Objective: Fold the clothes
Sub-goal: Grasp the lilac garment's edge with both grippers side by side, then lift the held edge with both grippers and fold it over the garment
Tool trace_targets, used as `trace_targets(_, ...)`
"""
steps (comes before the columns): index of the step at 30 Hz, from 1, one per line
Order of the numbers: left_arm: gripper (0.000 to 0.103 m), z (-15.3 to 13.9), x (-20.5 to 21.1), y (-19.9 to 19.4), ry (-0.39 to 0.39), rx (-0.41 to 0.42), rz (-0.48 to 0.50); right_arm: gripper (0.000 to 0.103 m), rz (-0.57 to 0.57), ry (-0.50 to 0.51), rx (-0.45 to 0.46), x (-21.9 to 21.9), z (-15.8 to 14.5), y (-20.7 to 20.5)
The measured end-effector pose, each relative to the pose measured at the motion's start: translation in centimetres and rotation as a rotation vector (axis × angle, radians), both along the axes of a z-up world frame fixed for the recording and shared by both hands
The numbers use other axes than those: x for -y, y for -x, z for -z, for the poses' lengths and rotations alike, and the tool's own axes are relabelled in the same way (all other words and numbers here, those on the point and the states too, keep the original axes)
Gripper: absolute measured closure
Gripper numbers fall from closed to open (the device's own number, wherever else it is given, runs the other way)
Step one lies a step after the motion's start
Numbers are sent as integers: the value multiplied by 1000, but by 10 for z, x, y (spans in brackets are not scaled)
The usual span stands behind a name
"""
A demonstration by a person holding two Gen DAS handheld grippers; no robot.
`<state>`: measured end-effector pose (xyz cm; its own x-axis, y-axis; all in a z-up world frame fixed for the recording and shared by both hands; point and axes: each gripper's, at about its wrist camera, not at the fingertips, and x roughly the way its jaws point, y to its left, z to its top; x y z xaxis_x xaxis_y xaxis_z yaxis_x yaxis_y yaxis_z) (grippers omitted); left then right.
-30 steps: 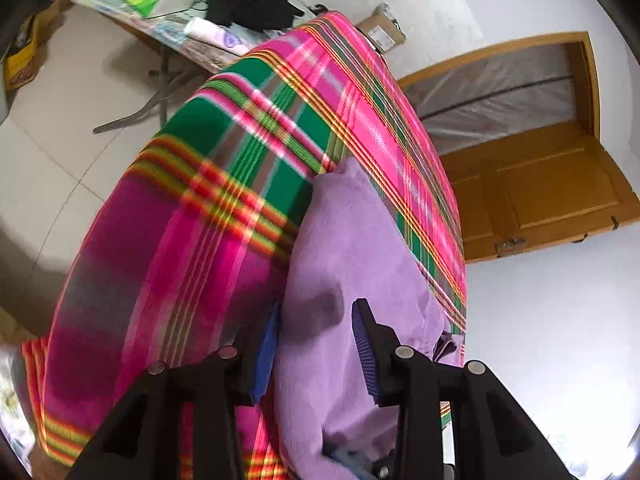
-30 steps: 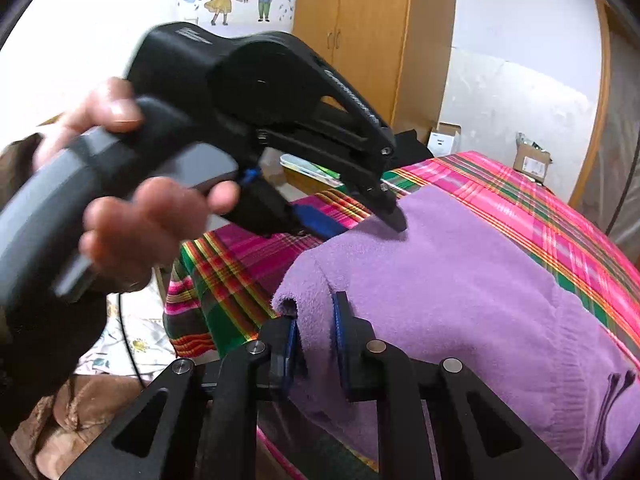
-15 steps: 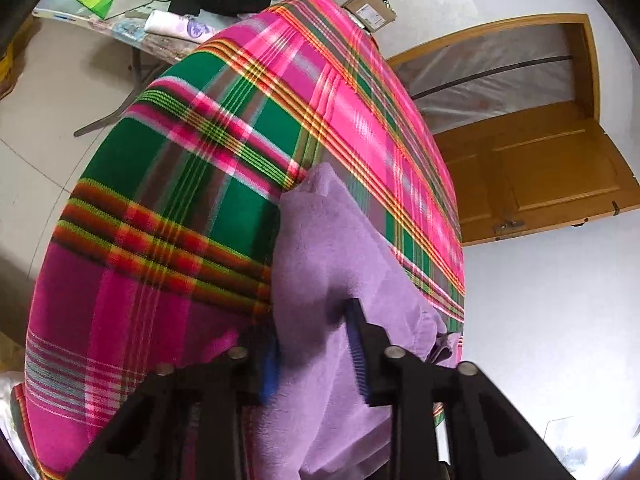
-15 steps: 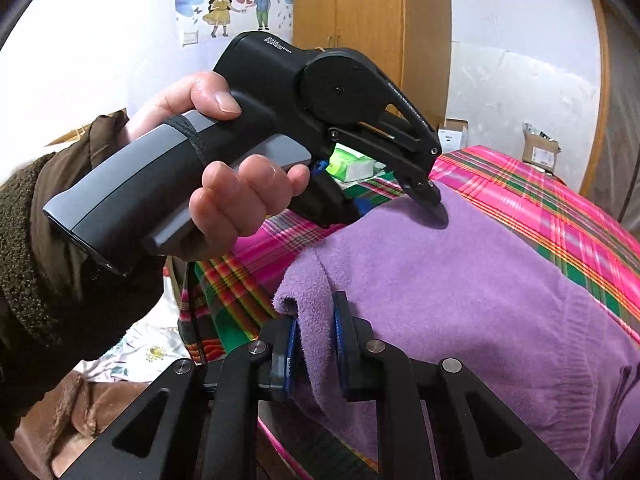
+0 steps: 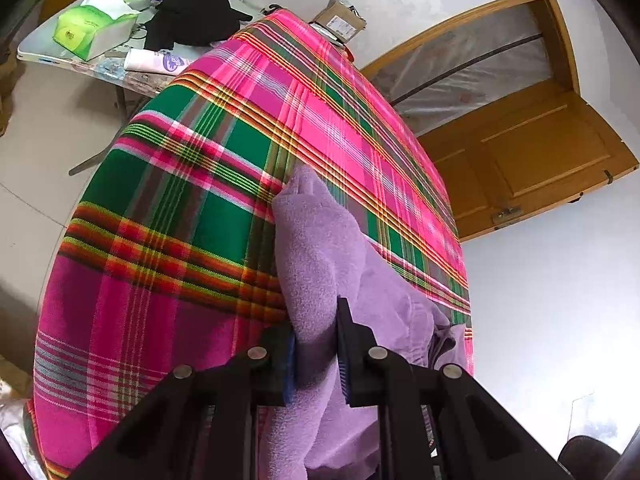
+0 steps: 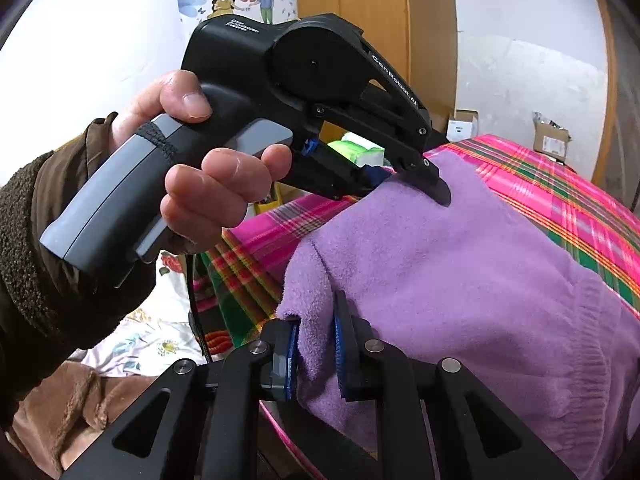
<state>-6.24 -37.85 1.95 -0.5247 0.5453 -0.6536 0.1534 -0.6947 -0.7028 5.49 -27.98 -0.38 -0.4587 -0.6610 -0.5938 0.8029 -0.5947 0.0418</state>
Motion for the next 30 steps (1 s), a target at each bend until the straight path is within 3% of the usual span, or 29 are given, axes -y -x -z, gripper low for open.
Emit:
trace_targets(21, 86, -73, -64, -4, 43, -84, -13, 88, 80, 199, -87, -86, -69, -21)
trace_targets(30, 86, -99, -100, -5, 71, -127, 22, 88, 124, 256, -121, -120, -80, -42)
